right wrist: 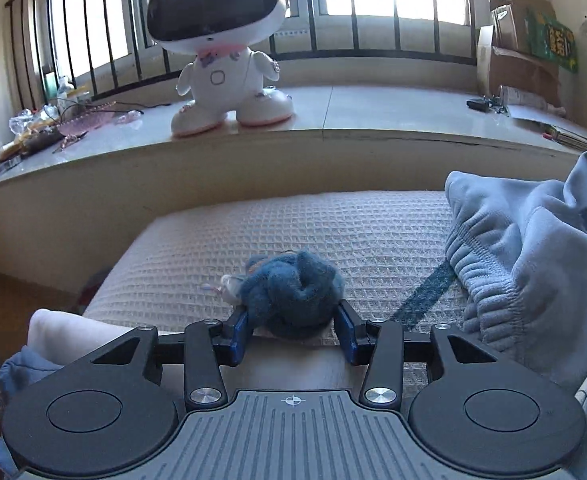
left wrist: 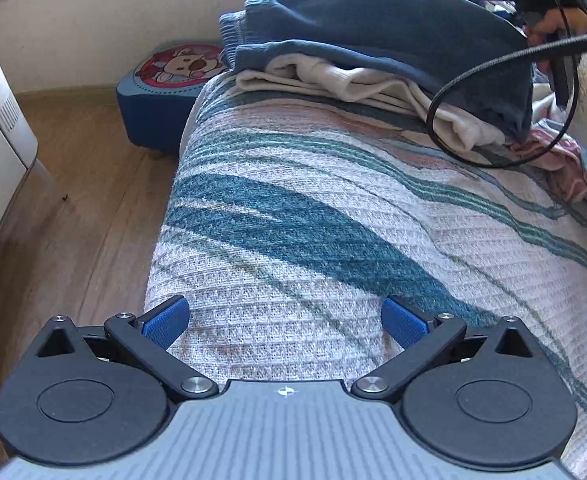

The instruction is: Fold clothes

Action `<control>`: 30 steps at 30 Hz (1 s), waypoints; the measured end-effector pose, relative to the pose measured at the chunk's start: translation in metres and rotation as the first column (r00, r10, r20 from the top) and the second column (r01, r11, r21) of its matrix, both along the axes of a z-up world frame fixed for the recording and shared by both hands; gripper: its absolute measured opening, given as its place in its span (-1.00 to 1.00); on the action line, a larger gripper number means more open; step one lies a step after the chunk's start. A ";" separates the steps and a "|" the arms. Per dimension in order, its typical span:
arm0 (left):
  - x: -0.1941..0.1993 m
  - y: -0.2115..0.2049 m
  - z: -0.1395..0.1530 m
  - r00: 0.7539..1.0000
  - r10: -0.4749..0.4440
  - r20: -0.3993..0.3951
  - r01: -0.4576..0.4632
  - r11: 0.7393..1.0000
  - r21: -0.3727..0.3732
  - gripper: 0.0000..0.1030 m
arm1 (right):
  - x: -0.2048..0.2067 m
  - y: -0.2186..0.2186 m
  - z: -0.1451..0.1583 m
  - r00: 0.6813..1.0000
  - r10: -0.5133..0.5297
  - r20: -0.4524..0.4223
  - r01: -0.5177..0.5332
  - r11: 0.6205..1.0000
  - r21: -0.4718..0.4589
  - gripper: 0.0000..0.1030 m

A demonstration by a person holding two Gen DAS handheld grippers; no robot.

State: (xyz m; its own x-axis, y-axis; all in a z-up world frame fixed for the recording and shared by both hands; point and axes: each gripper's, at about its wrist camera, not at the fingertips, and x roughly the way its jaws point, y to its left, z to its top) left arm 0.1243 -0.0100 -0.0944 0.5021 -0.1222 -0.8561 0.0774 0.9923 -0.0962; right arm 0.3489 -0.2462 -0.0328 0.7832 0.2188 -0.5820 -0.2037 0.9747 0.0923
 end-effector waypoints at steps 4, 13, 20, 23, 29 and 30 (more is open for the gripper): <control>0.001 -0.004 0.001 1.000 -0.015 0.005 0.015 1.000 0.006 1.00 | -0.015 -0.011 0.012 1.000 0.022 -0.004 -0.022 1.000 0.010 0.14; -0.007 -0.014 0.006 0.999 -0.032 0.010 0.032 0.999 -0.004 1.00 | -0.072 -0.088 0.030 0.998 -0.020 -0.055 0.018 0.999 -0.040 0.25; -0.011 -0.027 0.007 0.998 -0.057 0.011 0.057 0.998 0.005 1.00 | -0.105 -0.163 0.060 0.992 -0.105 -0.069 0.096 0.988 -0.121 0.24; -0.011 -0.030 0.008 0.998 -0.060 0.011 0.060 0.998 0.003 1.00 | -0.112 -0.183 0.084 0.987 -0.159 -0.009 0.155 0.972 -0.178 0.23; -0.012 -0.032 0.011 0.998 -0.062 0.015 0.062 0.998 -0.001 1.00 | -0.123 -0.217 0.111 0.956 -0.279 0.090 0.292 0.932 -0.217 0.23; -0.012 -0.032 0.011 0.998 -0.060 0.014 0.060 0.998 0.000 1.00 | -0.125 -0.222 0.112 0.952 -0.293 0.086 0.305 0.926 -0.221 0.23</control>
State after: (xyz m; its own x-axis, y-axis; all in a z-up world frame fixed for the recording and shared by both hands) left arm 0.1123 -0.0422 -0.0837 0.5056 -0.1530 -0.8491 0.1386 0.9858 -0.0951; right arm 0.2235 -0.4680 0.0788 0.8211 -0.1644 -0.5466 0.1018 0.9845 -0.1431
